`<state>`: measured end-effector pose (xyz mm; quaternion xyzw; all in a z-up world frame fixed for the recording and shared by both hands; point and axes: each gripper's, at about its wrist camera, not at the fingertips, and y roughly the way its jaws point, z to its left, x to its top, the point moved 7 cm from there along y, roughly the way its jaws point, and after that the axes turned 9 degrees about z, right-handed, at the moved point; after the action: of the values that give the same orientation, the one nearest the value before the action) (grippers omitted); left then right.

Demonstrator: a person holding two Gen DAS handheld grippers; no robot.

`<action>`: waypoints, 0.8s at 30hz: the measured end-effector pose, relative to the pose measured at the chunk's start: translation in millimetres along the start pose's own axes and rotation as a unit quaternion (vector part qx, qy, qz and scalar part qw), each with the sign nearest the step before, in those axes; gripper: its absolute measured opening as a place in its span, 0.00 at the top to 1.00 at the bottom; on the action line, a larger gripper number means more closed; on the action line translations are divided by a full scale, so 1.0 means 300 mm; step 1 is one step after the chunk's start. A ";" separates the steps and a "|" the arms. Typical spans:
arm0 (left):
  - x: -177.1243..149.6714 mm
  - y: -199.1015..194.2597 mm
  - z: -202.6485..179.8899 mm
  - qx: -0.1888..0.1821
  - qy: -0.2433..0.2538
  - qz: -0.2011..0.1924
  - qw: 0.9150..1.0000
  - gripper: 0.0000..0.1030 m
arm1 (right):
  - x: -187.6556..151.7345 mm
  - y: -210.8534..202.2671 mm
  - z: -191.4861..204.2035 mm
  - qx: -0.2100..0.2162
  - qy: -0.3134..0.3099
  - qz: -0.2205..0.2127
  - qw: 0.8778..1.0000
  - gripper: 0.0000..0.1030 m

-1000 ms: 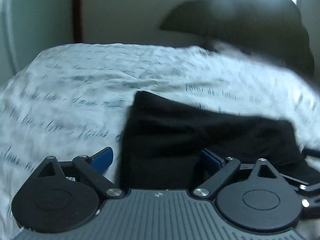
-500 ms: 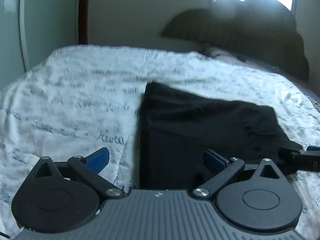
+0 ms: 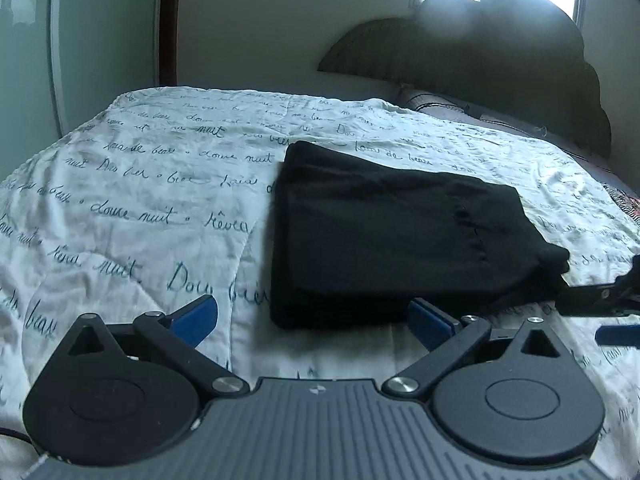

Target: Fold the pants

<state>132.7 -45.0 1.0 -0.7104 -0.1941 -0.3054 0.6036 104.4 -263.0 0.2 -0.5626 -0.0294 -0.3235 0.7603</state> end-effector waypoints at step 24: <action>-0.159 0.036 -0.017 0.053 0.015 -0.006 0.998 0.00 | -0.158 0.127 0.059 -0.099 -0.175 -0.120 0.972 0.00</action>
<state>103.6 -47.6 -38.5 -0.6716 -0.2053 -0.3089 0.6414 92.7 -219.7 -44.5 -0.6754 -0.1972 -0.3096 0.6397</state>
